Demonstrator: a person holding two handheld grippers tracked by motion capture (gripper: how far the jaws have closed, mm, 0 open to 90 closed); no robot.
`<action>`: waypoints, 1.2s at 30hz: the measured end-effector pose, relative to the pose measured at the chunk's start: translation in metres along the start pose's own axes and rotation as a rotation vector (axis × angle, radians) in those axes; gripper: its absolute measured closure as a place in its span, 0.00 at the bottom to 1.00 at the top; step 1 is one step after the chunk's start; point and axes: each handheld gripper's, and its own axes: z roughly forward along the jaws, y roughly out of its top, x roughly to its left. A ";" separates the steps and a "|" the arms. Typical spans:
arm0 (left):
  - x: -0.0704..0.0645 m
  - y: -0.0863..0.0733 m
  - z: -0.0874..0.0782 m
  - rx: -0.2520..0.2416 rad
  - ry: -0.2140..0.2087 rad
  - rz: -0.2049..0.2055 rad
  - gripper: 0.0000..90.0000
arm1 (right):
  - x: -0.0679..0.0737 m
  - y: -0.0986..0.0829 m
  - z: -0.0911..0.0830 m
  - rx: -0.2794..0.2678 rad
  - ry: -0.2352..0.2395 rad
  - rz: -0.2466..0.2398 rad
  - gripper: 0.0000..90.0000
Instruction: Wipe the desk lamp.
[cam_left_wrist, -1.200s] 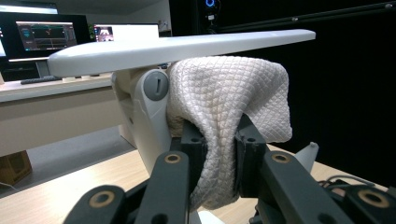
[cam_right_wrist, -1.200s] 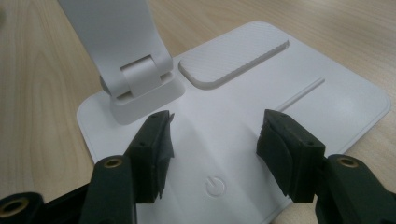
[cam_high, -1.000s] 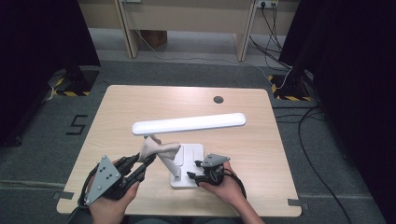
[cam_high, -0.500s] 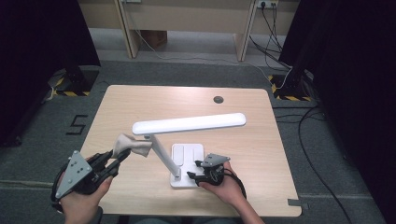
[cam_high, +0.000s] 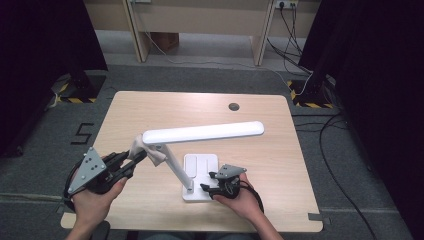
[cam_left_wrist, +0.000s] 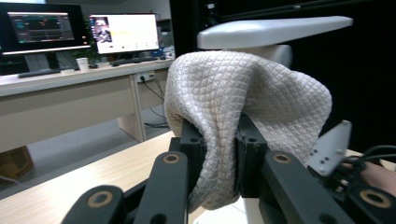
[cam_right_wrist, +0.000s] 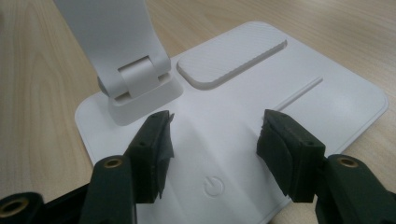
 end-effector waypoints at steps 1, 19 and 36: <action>-0.001 0.000 0.000 -0.009 -0.009 0.010 0.85 | 0.000 0.000 0.000 -0.001 0.000 -0.002 0.49; 0.004 0.003 0.014 0.043 -0.065 0.026 0.83 | 0.000 0.000 0.000 -0.002 0.001 0.005 0.49; -0.015 -0.002 0.013 0.128 -0.014 0.109 0.84 | -0.001 0.000 0.000 -0.004 -0.001 0.005 0.49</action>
